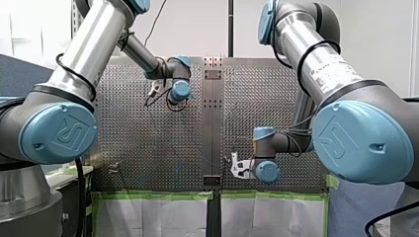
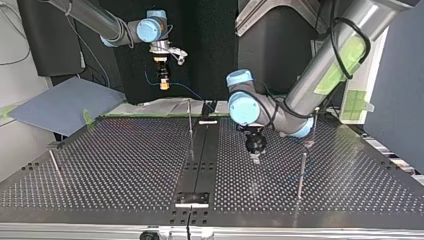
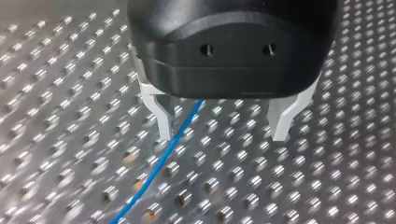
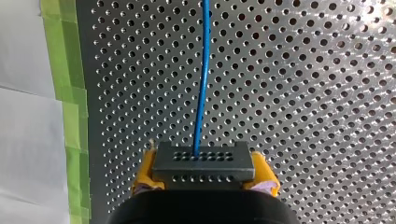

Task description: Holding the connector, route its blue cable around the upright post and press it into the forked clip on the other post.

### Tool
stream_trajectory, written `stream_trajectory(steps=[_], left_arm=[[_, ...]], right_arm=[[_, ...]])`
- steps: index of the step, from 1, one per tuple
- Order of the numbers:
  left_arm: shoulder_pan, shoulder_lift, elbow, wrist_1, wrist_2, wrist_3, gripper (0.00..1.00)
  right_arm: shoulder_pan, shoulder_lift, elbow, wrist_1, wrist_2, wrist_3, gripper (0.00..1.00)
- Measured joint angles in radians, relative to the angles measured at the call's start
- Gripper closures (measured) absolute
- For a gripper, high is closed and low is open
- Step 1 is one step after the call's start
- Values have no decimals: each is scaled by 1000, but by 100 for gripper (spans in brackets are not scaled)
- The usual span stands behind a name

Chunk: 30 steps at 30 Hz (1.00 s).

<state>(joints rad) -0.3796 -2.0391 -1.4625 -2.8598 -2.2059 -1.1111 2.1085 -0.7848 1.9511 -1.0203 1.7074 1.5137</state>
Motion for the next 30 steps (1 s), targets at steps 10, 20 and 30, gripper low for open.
stream_trajectory(steps=[10, 20, 30], left_arm=[[-31, -24, -72, 77, -23, 8, 0], [-52, -67, -71, 108, -26, 24, 0], [-75, -97, -69, 115, -26, 38, 0]], right_arm=[[0, 0, 1, 0, 0, -2, 100], [0, 0, 0, -1, 0, -1, 100], [0, 0, 0, -5, 0, 0, 100]])
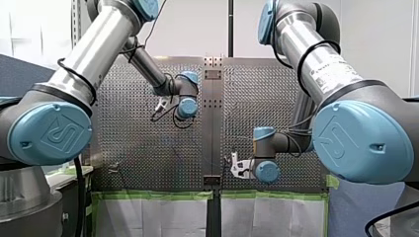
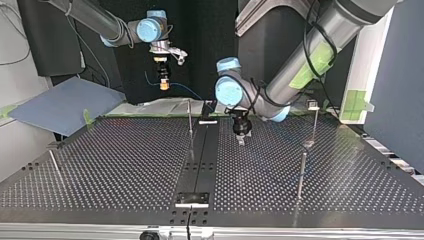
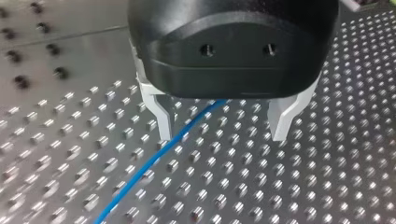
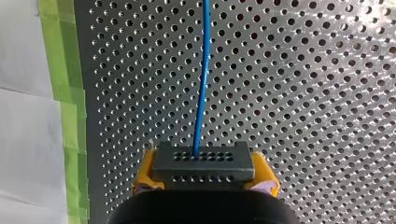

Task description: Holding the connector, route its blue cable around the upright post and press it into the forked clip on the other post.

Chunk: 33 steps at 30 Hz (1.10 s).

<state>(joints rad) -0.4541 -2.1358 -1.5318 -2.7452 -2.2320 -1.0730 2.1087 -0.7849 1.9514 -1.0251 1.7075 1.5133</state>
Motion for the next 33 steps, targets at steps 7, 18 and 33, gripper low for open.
stream_trajectory(steps=[7, 18, 33], left_arm=[[-9, -45, 4, 3, -21, 8, 0], [-28, -116, 11, -1, -13, 8, 0], [-58, -196, 19, -2, 5, -21, 0]], right_arm=[[0, 0, 0, -1, 0, 1, 100], [0, 0, 0, -1, 0, 1, 100], [1, 0, 1, -3, -5, 1, 100]])
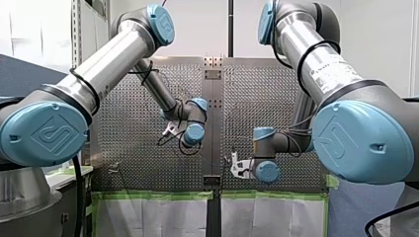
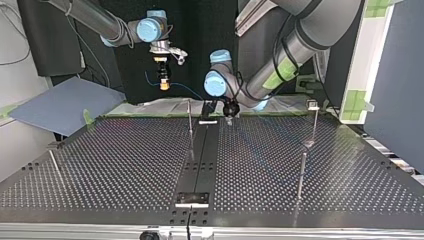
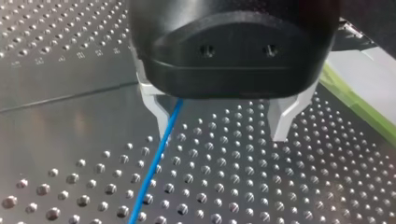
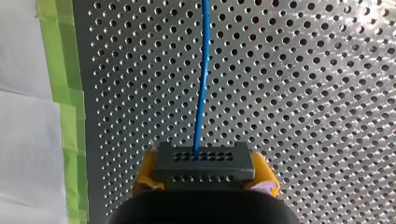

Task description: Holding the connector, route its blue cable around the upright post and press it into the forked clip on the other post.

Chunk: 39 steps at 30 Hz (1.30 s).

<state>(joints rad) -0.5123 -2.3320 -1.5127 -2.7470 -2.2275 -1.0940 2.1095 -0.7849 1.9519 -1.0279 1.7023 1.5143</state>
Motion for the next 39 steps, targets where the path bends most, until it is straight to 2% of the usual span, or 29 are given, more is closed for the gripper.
stream_trajectory(steps=[5, 14, 21, 33, 39], left_arm=[[-2, -15, 2, -11, 10, -13, 0], [-21, -91, 35, -40, 51, -56, 0], [-34, -107, 49, -28, 113, -119, 0], [-46, -108, 48, -52, 210, -238, 0], [-55, -132, 48, -70, 216, -293, 0]], right_arm=[[0, 0, 0, -1, -13, 3, 100], [1, 0, 0, -3, -20, 6, 100], [1, 0, 0, -5, -24, 4, 100], [1, 0, 0, -8, -40, 5, 100], [1, 0, 0, -8, -42, 4, 100]])
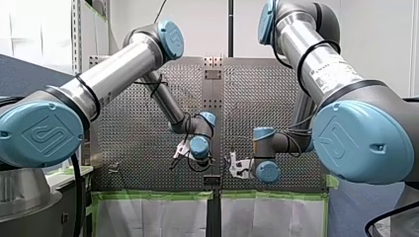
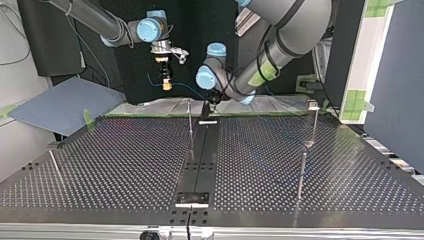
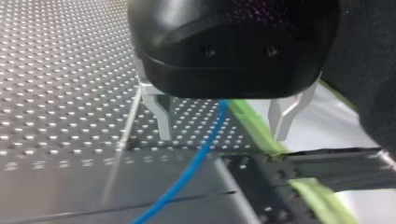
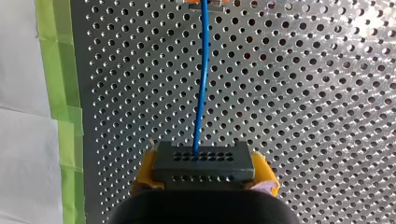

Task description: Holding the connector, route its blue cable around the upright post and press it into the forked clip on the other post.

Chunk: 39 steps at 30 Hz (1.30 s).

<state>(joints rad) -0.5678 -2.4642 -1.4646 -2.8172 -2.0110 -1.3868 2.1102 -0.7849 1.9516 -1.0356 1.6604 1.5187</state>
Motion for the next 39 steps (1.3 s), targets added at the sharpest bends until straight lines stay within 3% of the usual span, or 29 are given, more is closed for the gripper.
stream_trajectory(steps=[8, 17, 22, 33, 39], left_arm=[[-10, -33, 0, 14, 16, -21, 0], [-12, -35, 0, 71, 98, -99, 0], [-14, -35, 0, 79, 134, -148, 0], [-14, -35, -1, 96, 90, -261, 0], [-14, -36, -2, 108, 64, -324, 0]], right_arm=[[0, 0, 0, 3, -3, -2, 100], [-1, 0, 0, 1, -18, -13, 100], [-4, 0, 0, -3, -44, -16, 100], [-13, 2, -2, -34, -113, -5, 100], [-22, 3, -4, -39, -131, 7, 100]])
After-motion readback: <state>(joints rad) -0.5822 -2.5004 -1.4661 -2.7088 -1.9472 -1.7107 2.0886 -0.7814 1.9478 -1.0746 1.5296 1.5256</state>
